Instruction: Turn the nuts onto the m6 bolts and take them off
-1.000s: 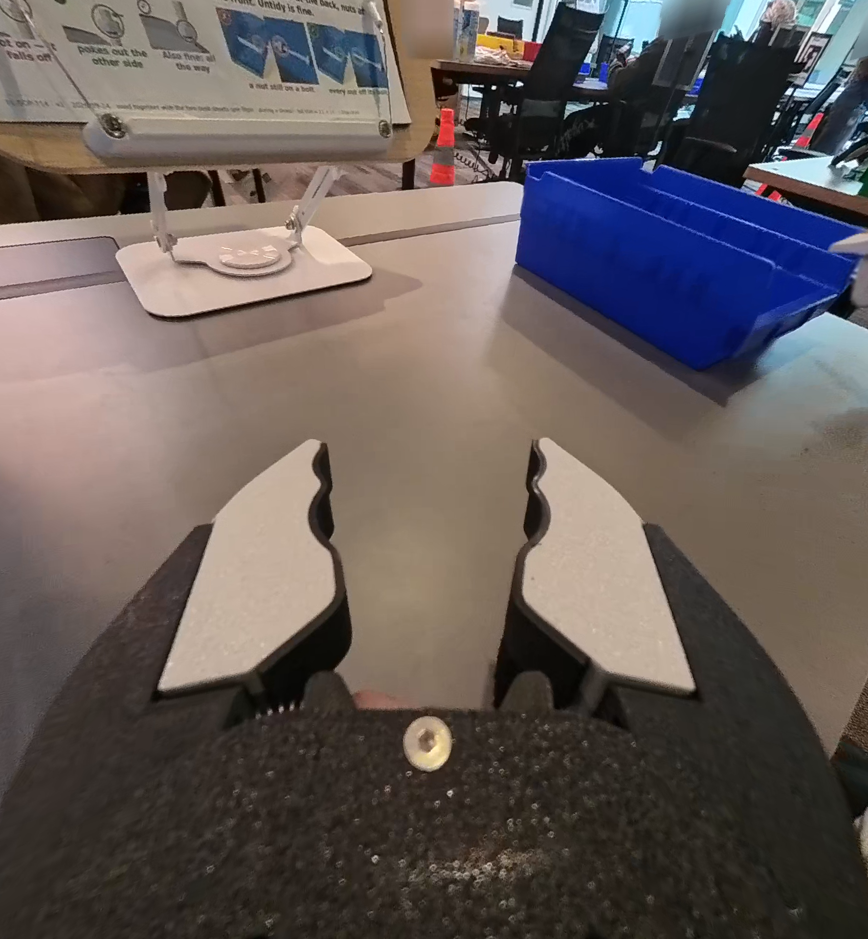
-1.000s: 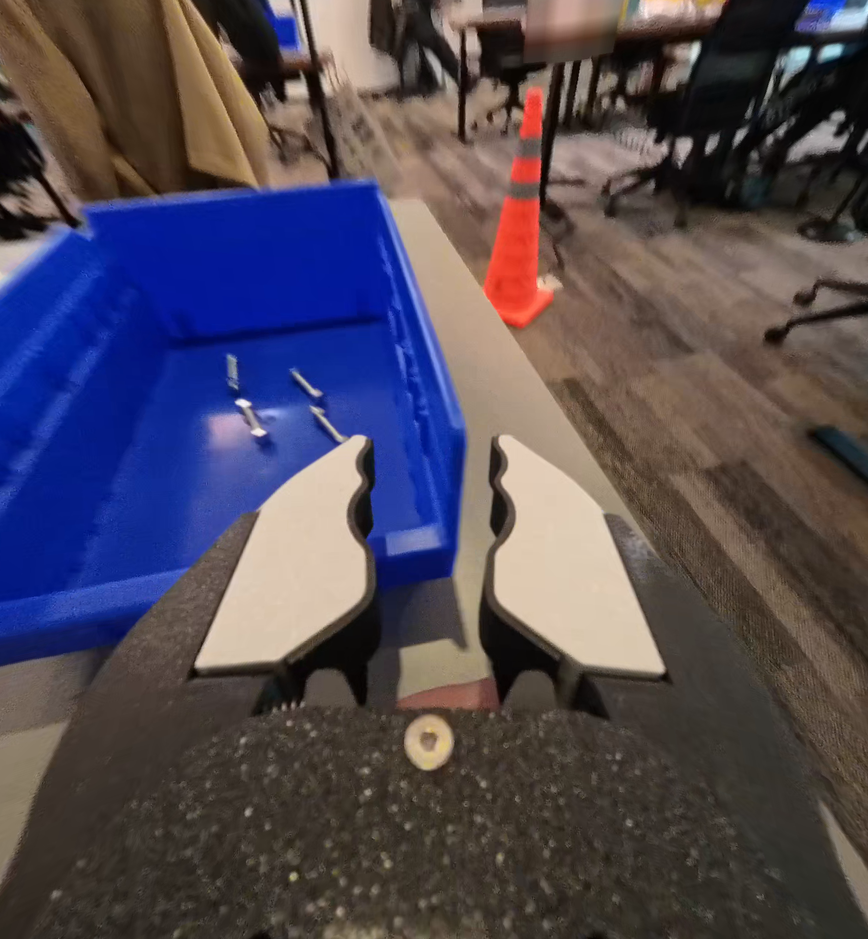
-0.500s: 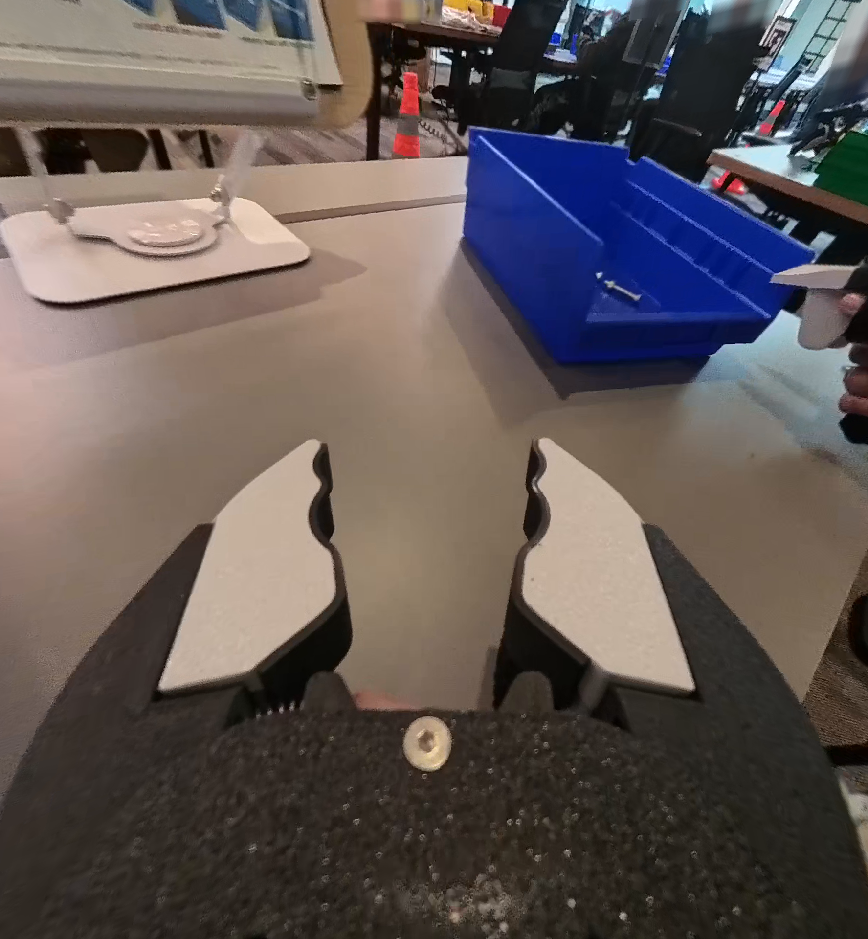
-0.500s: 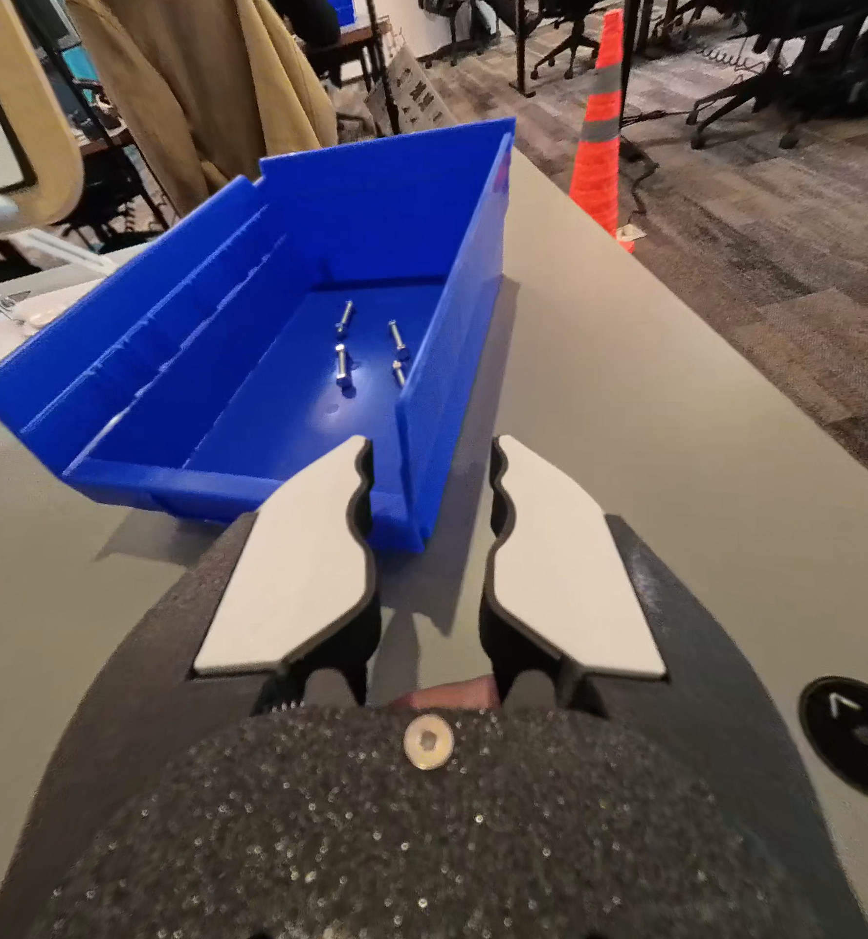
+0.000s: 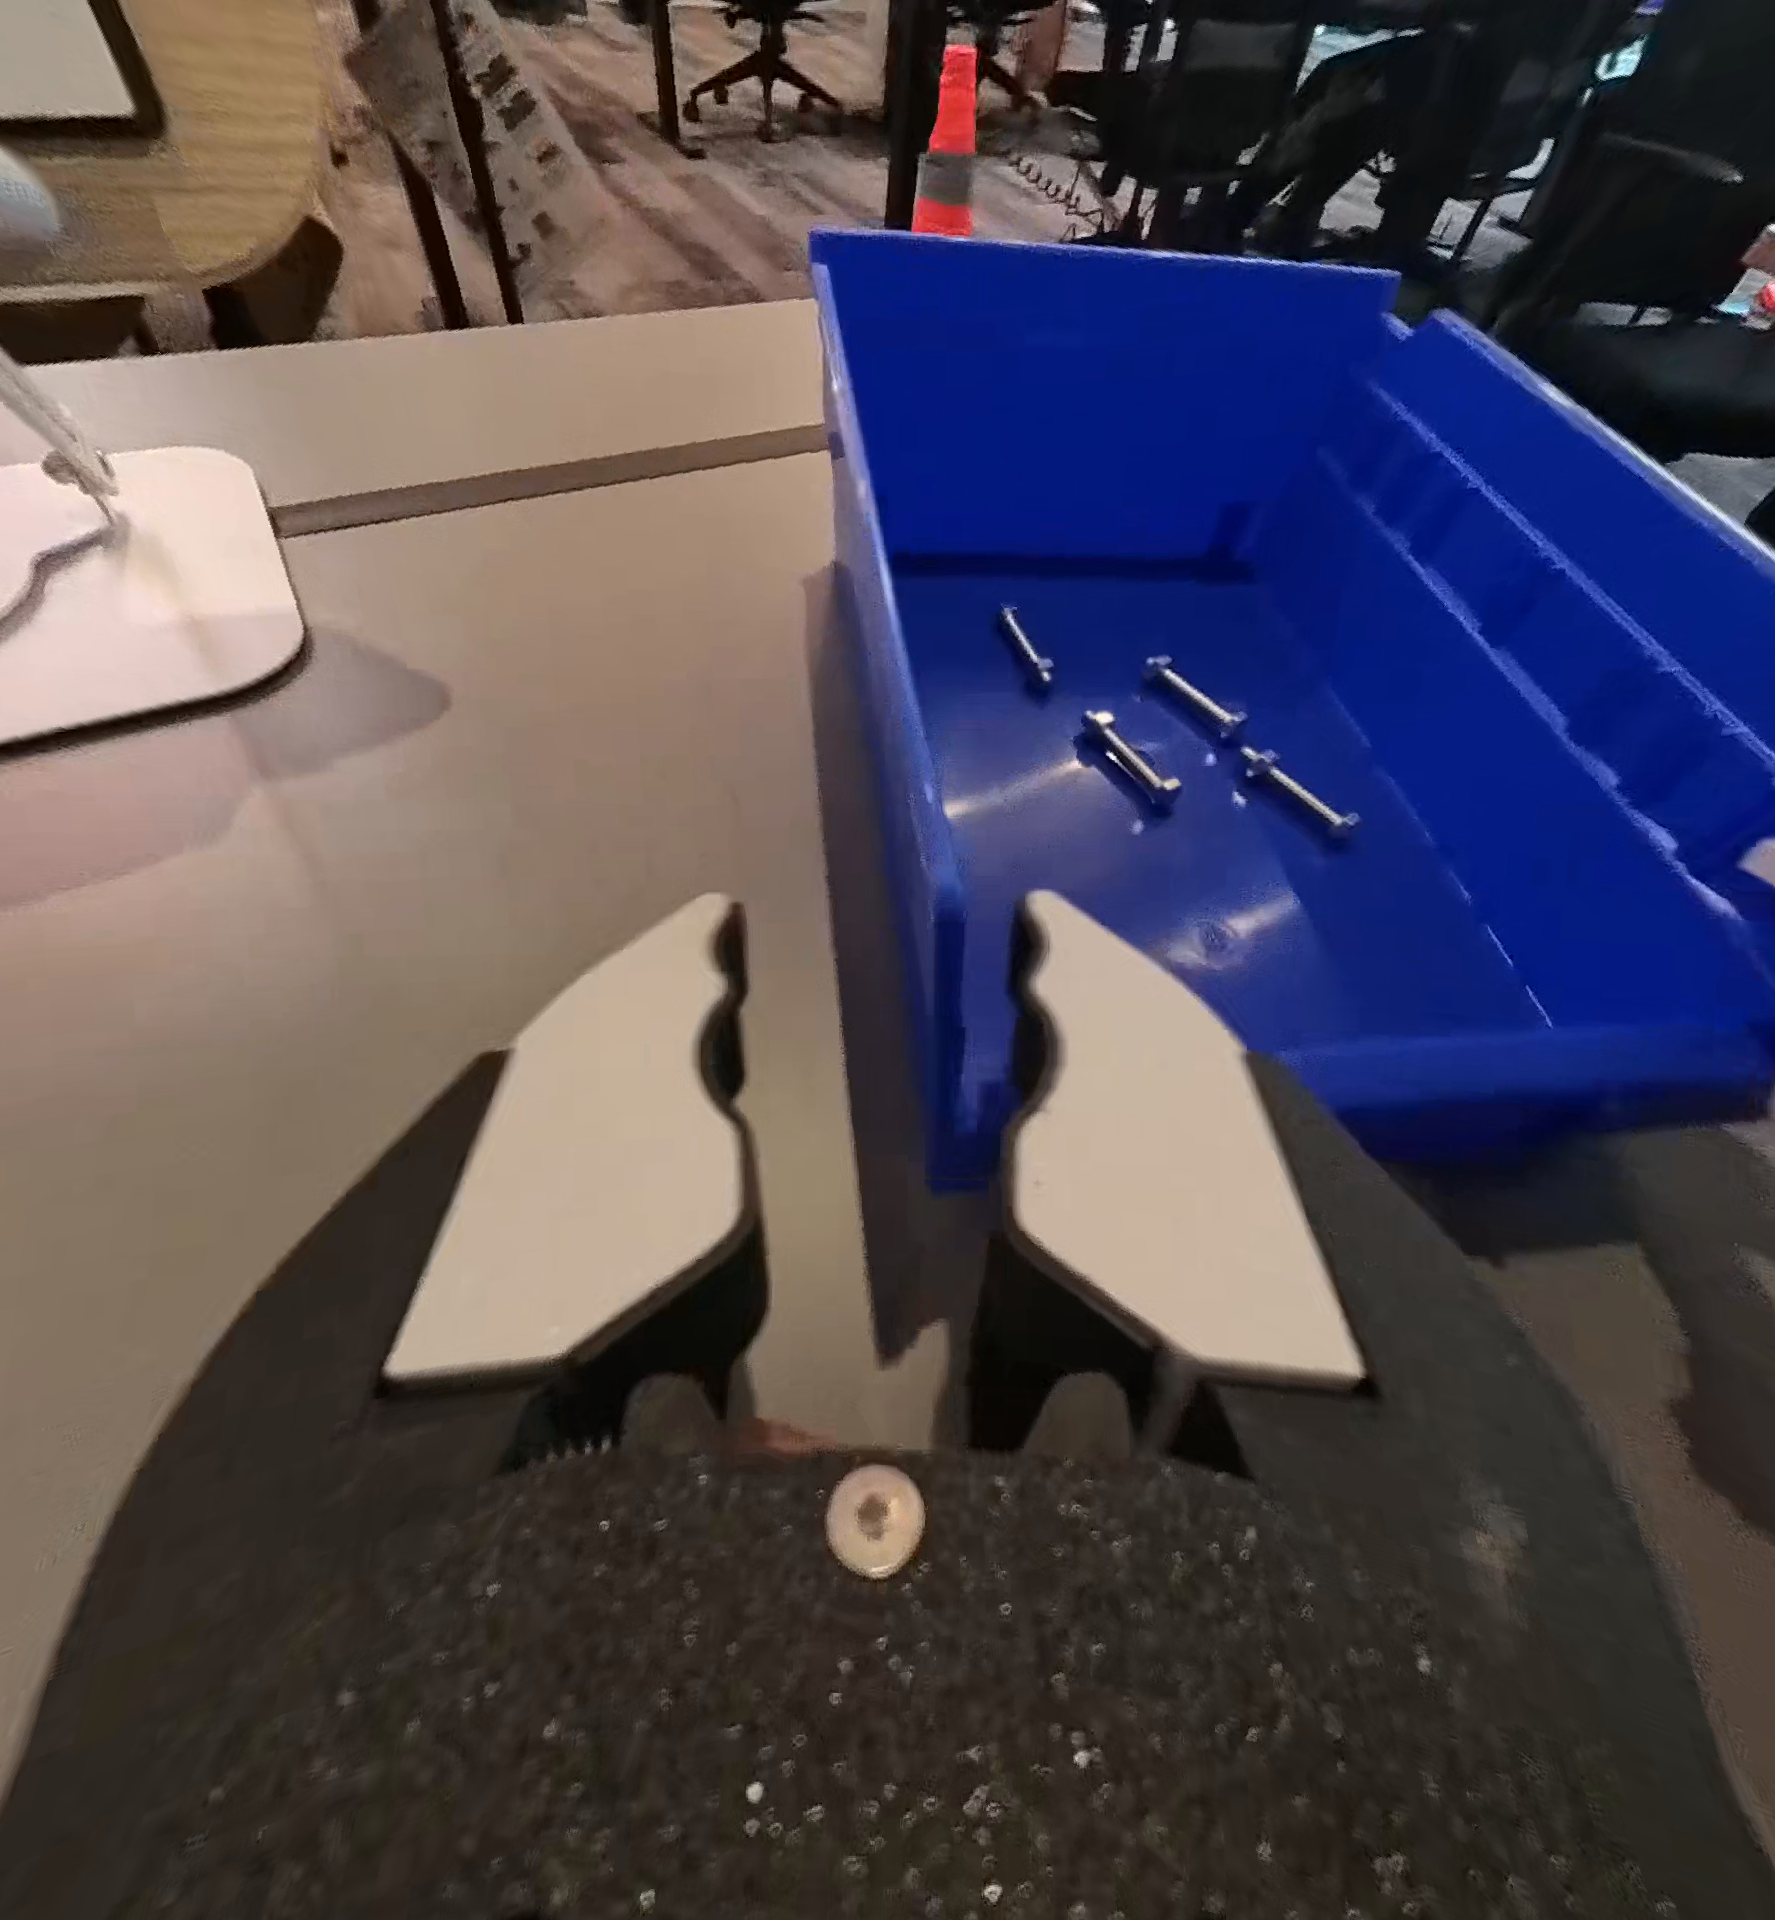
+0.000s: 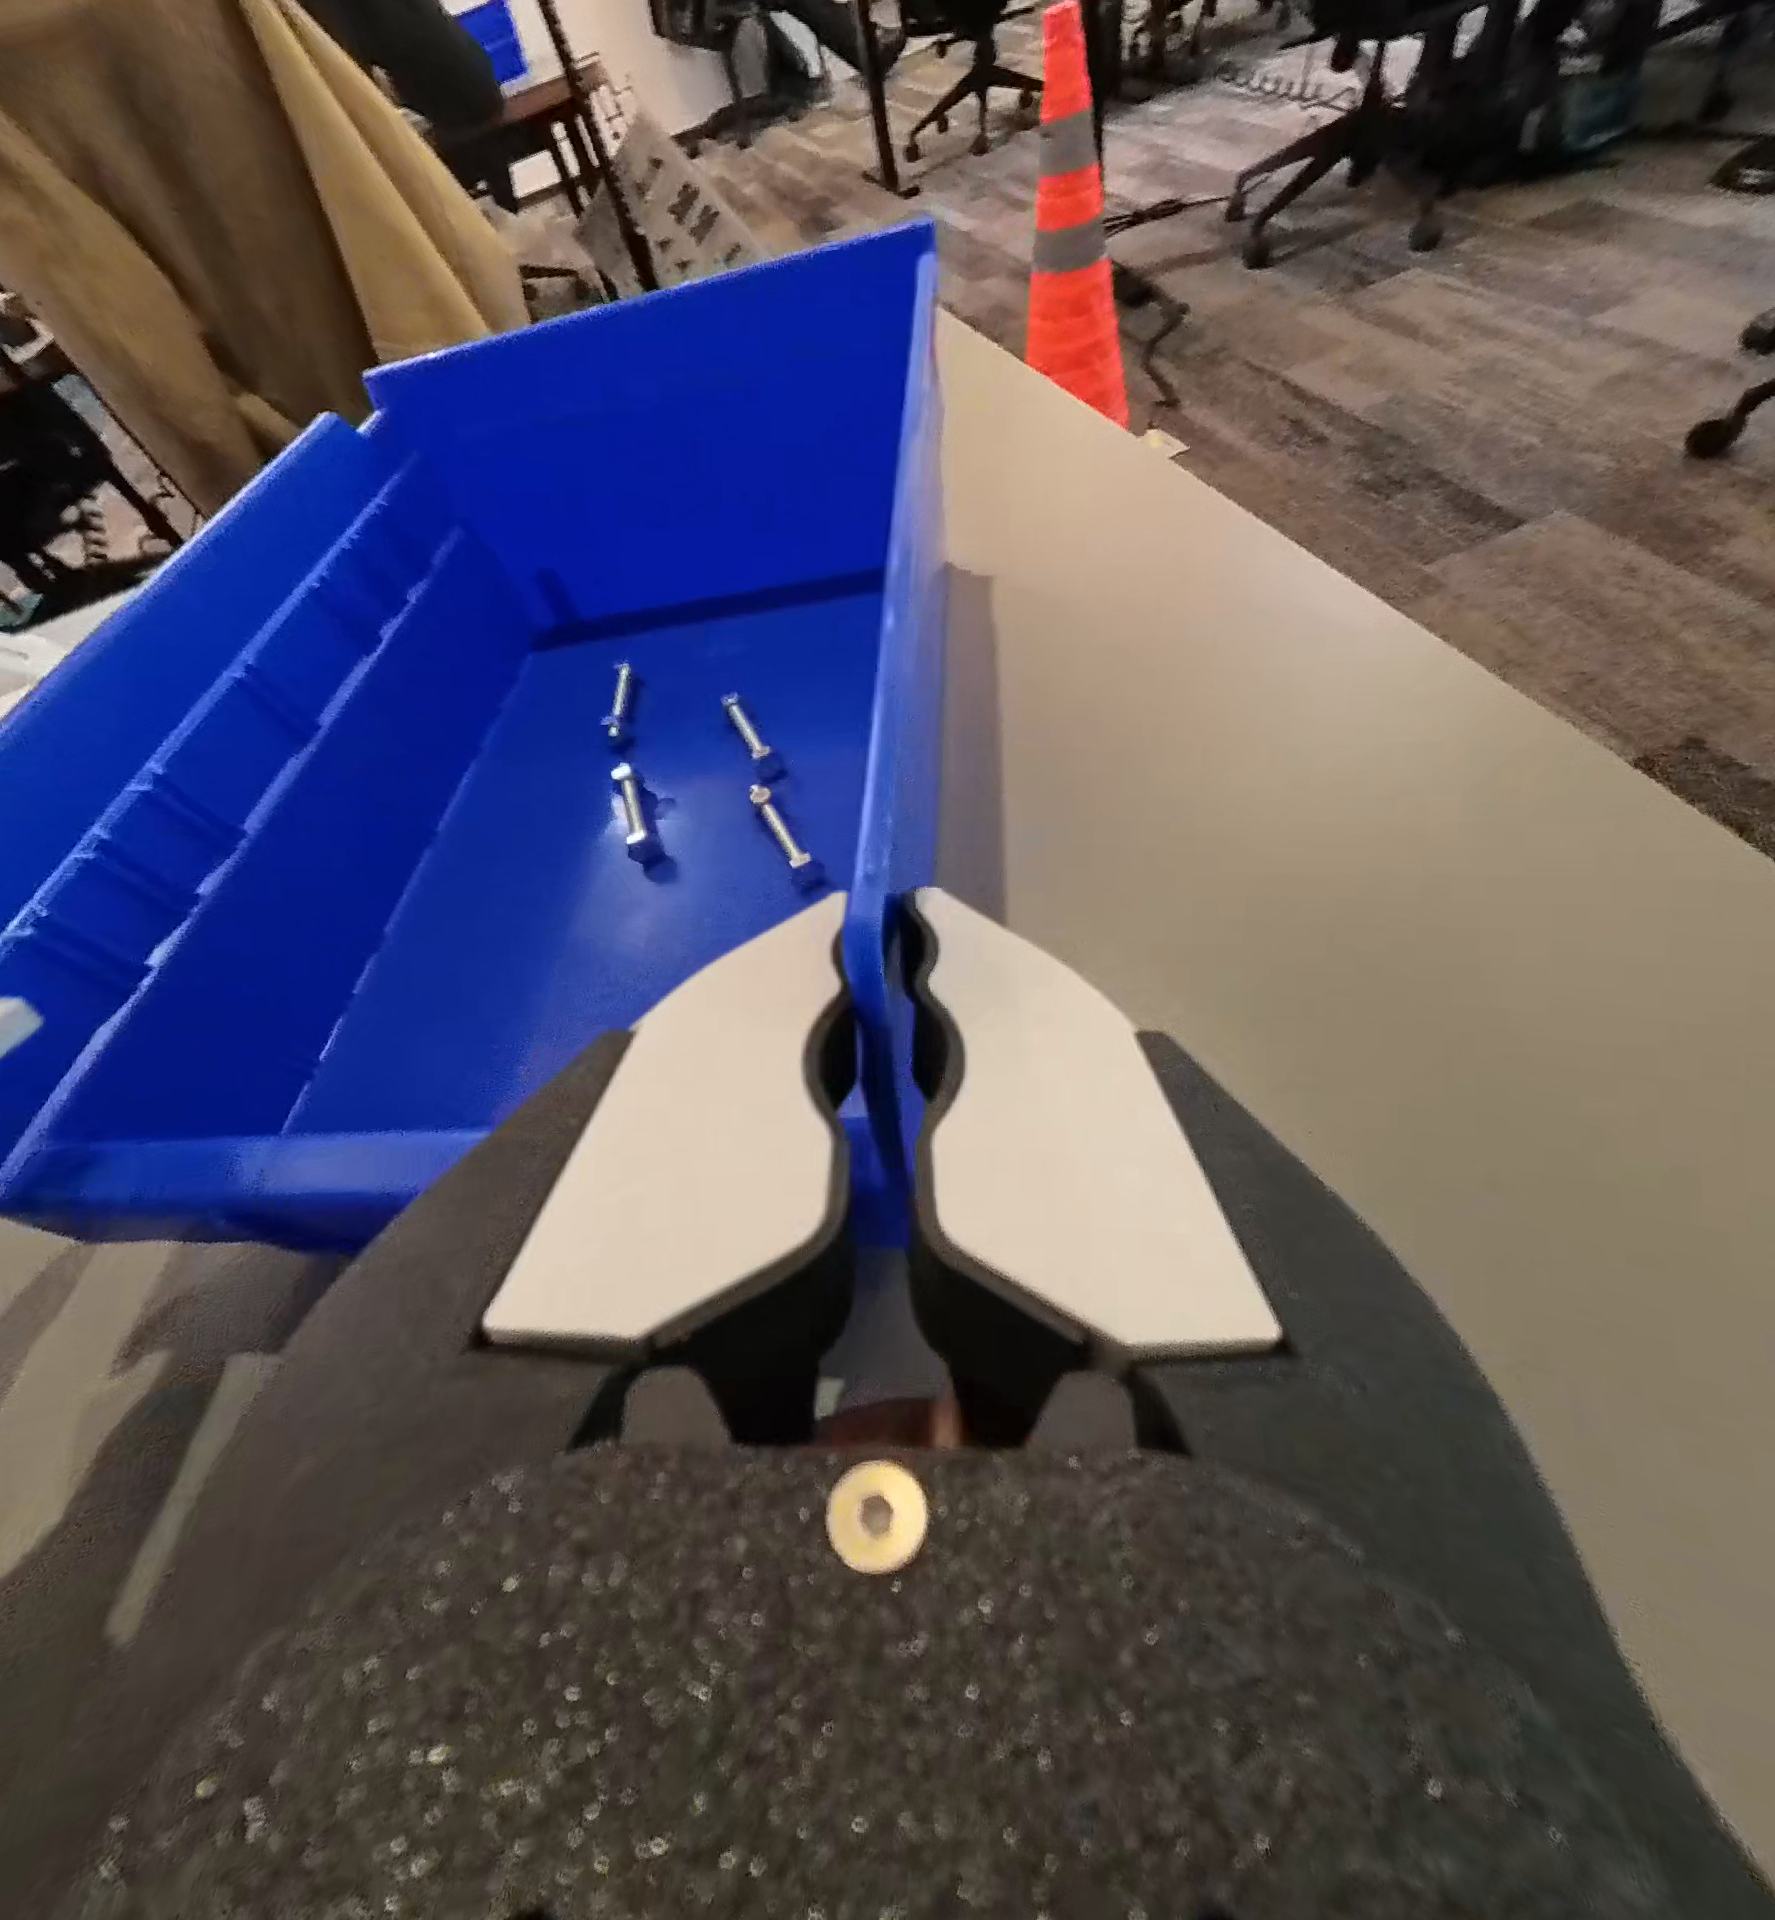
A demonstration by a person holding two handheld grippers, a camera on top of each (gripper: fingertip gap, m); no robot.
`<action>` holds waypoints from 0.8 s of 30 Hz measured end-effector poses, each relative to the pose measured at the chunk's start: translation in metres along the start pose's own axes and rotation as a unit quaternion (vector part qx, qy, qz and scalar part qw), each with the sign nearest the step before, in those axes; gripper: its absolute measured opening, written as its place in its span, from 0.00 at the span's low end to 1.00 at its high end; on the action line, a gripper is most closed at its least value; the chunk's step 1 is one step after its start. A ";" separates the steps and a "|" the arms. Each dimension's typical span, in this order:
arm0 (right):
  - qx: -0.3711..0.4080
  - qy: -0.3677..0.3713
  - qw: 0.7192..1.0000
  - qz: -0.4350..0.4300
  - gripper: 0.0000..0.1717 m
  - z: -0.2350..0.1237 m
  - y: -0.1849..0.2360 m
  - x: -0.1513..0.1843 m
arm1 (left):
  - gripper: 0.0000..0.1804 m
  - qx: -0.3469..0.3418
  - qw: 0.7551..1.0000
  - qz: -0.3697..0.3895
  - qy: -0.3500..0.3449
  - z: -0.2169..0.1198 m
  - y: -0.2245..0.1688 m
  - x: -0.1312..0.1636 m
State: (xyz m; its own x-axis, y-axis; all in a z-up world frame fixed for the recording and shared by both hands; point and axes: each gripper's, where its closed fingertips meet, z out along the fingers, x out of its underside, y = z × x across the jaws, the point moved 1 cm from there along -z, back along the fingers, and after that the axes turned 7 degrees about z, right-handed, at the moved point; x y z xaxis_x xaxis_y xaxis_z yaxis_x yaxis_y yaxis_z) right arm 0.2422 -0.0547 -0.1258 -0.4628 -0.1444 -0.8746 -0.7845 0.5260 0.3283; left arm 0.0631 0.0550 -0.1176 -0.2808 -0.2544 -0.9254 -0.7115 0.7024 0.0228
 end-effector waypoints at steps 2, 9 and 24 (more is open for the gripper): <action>-0.004 -0.004 1.000 -0.003 0.03 -0.001 0.001 0.000 | 0.03 0.028 1.000 -0.005 0.007 0.008 -0.008 0.000; -0.005 -0.033 0.999 0.019 0.02 -0.019 0.011 -0.001 | 0.01 -0.054 0.996 0.050 -0.050 -0.020 -0.007 -0.023; -0.184 -0.030 0.982 -0.045 0.02 -0.126 0.210 0.065 | 0.01 -0.189 0.978 -0.020 -0.084 -0.227 0.141 0.025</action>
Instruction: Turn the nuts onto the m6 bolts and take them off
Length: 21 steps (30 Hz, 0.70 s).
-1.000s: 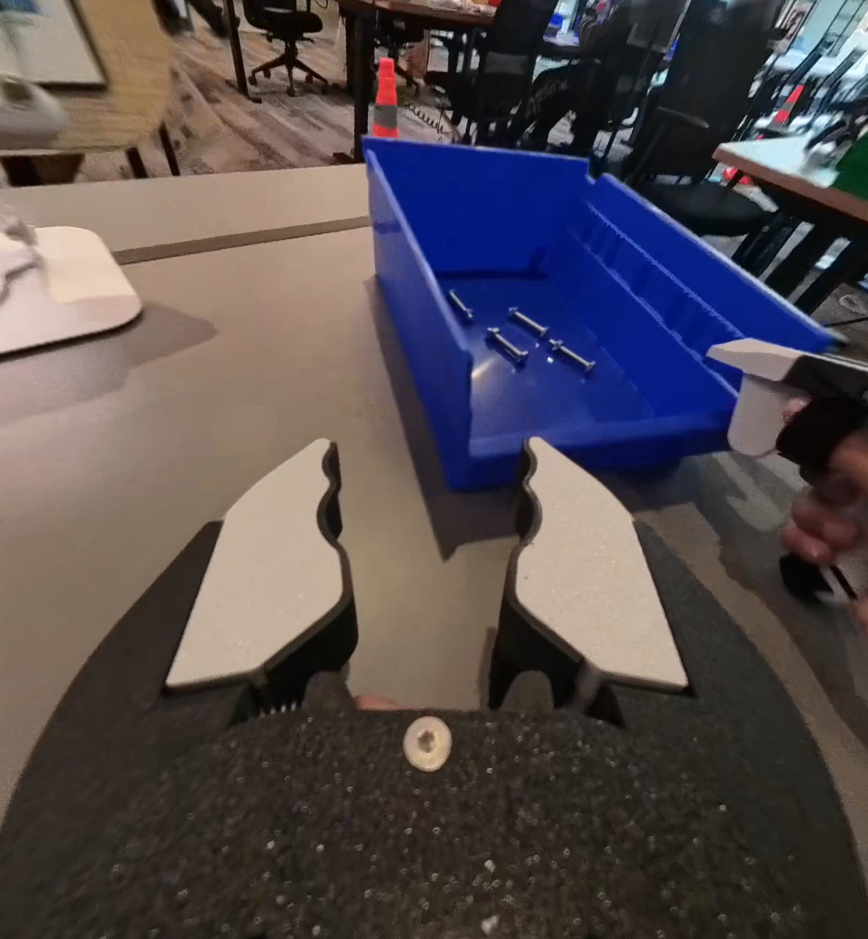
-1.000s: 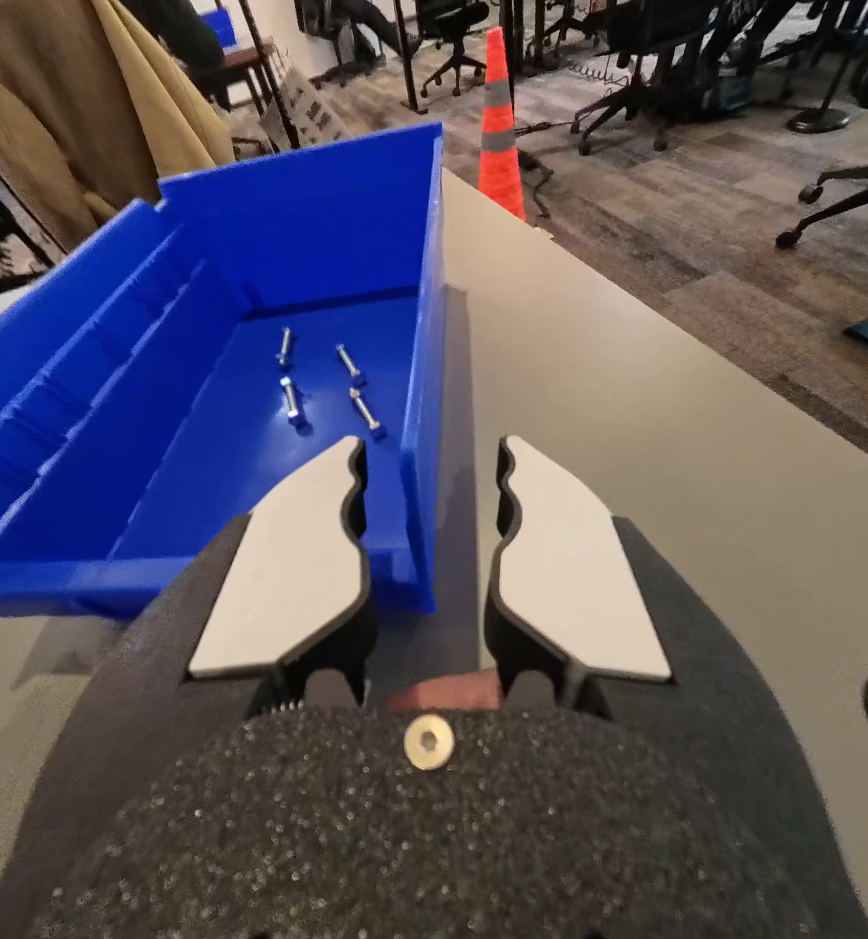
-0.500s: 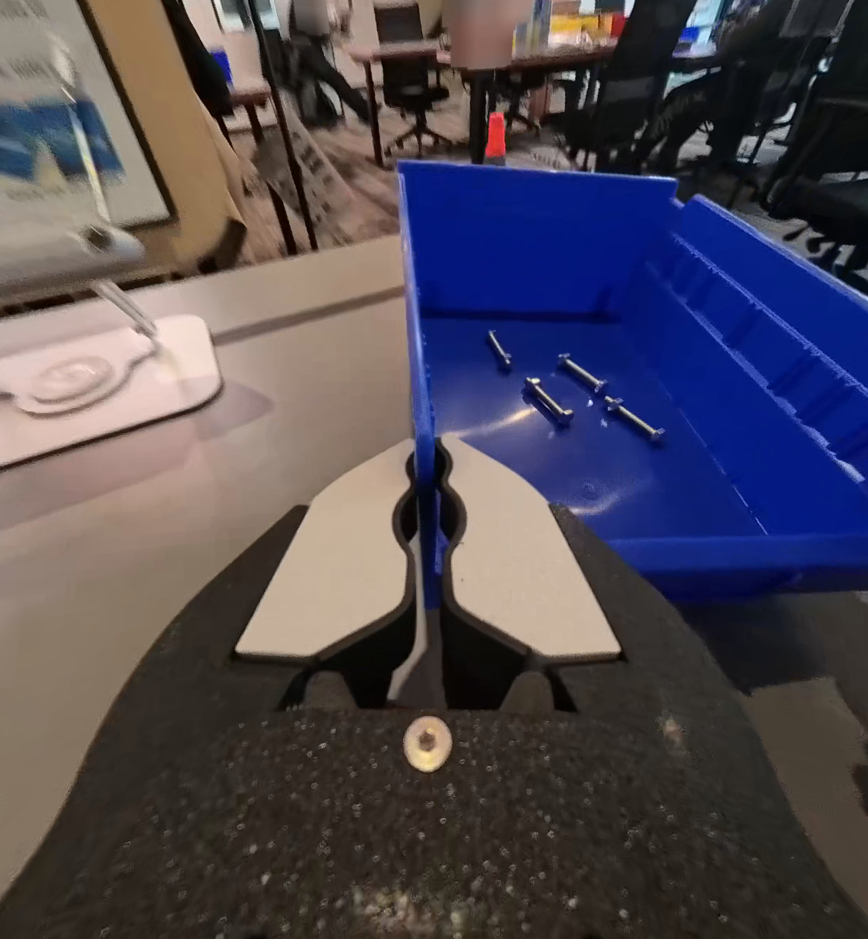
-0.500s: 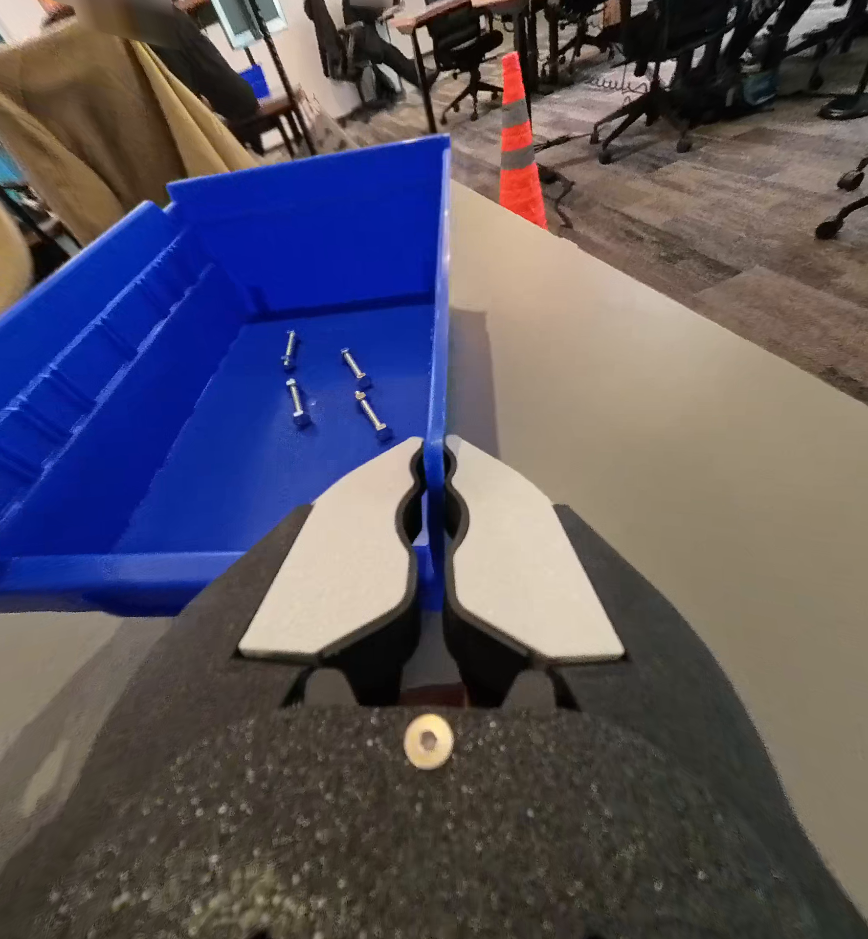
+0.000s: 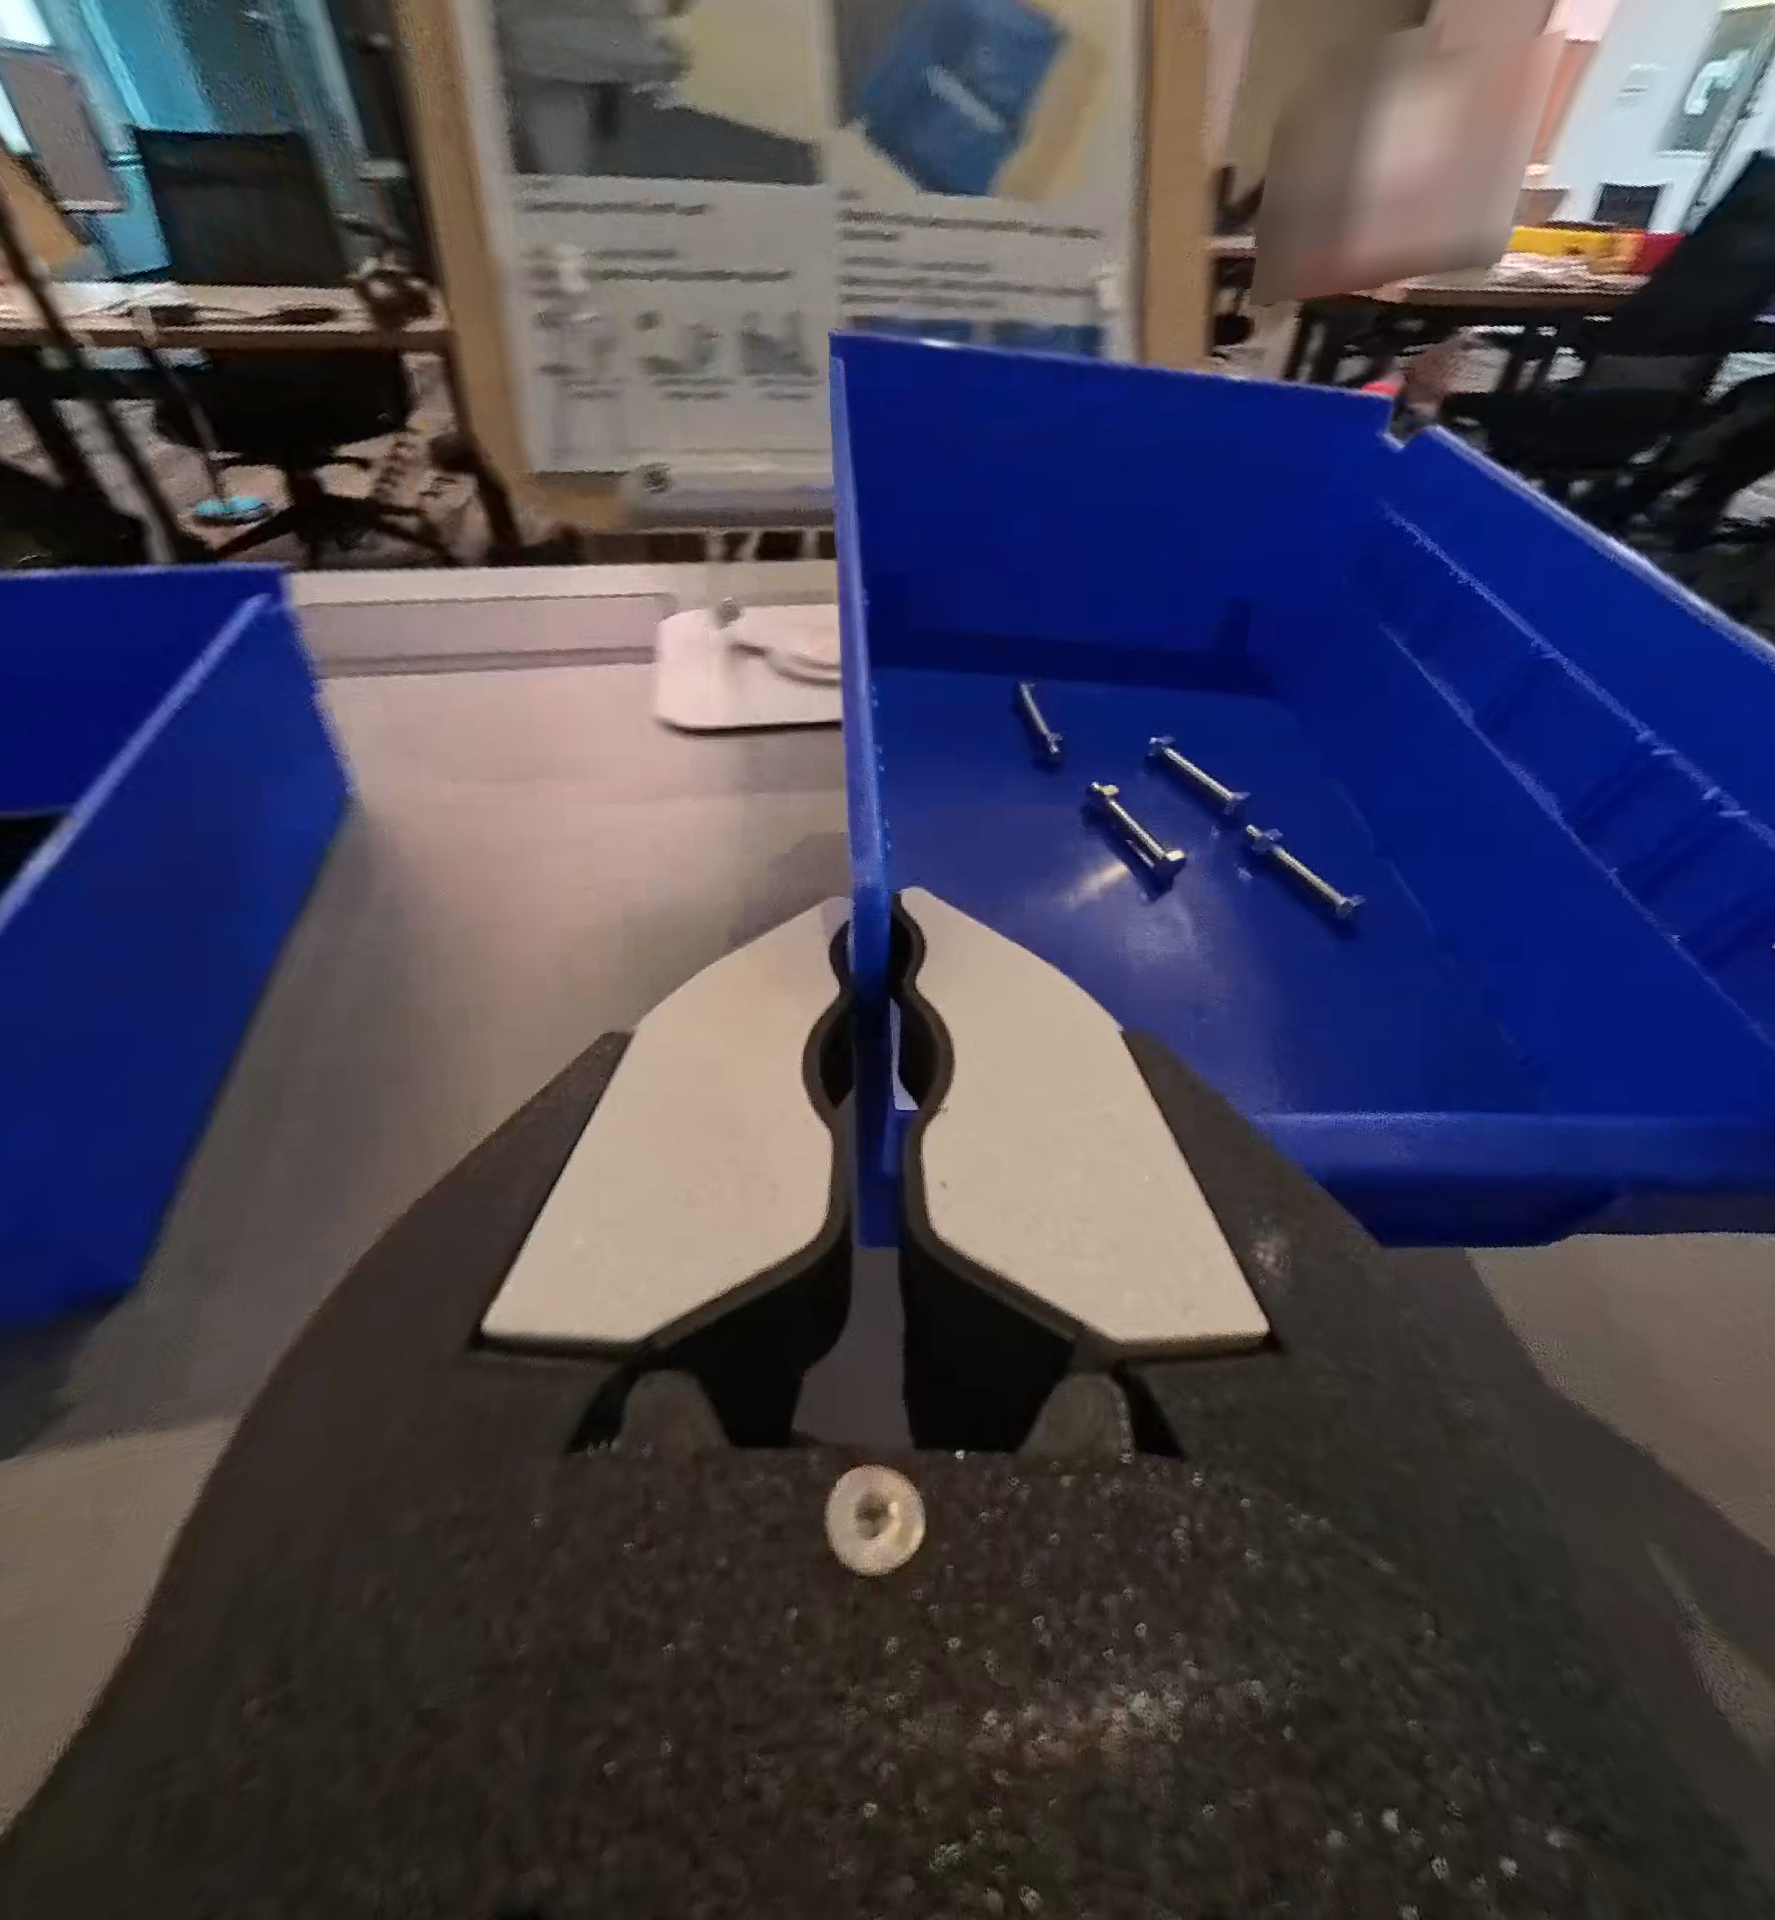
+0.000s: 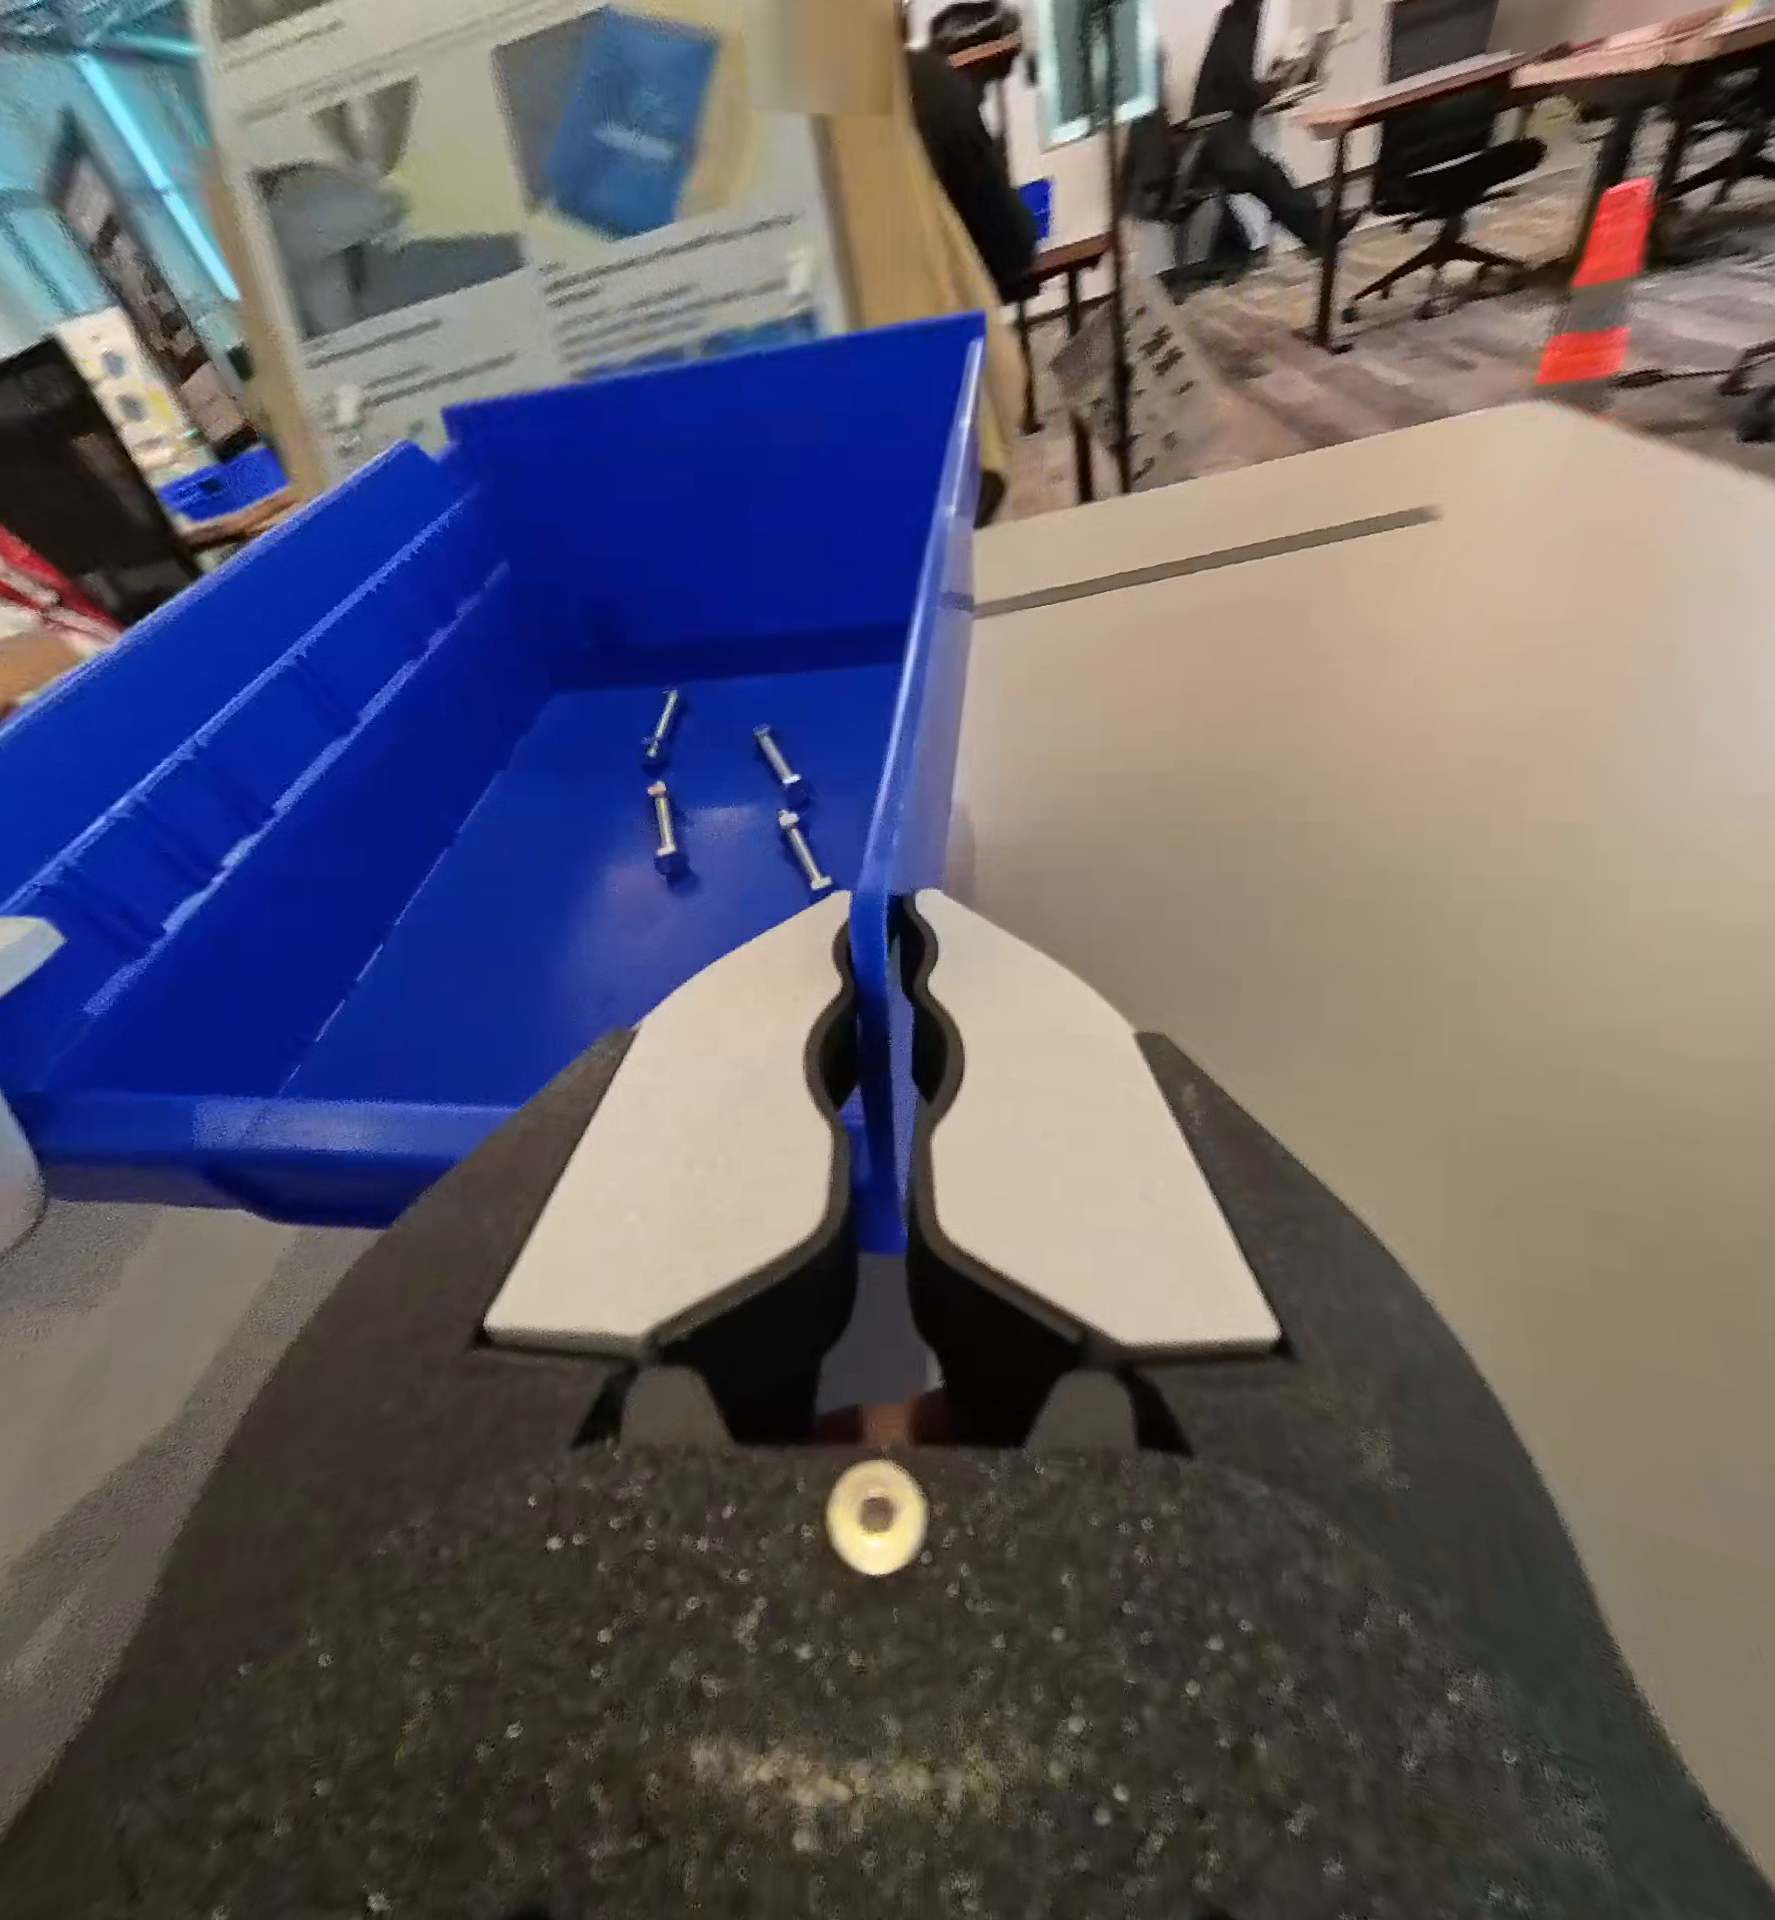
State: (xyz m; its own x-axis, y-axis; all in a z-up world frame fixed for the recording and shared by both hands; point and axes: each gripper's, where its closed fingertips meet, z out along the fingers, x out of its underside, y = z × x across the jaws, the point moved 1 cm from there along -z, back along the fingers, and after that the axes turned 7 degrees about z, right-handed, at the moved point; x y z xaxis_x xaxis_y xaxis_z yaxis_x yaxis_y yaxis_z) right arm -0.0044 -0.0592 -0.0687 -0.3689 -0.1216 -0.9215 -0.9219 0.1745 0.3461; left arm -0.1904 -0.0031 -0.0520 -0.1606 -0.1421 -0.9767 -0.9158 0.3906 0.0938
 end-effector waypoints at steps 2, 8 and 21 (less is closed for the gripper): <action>-0.021 0.017 1.000 -0.007 0.02 0.011 0.032 0.017 | 0.01 -0.023 1.000 -0.005 0.008 -0.009 0.035 0.013; -0.054 0.060 0.996 -0.027 0.02 0.055 0.108 0.061 | 0.01 -0.058 0.998 0.001 0.034 -0.005 0.123 0.038; -0.069 0.102 0.989 -0.087 0.04 0.081 0.131 0.090 | 0.42 -0.008 0.996 -0.029 0.085 0.003 0.134 0.080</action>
State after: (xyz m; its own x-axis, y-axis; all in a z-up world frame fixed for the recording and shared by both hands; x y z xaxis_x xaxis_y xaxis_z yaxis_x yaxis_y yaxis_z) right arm -0.1490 0.0317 -0.1207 -0.2071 -0.3359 -0.9189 -0.9755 -0.0002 0.2199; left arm -0.3252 0.0410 -0.1180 -0.1670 -0.3166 -0.9337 -0.9306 0.3634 0.0432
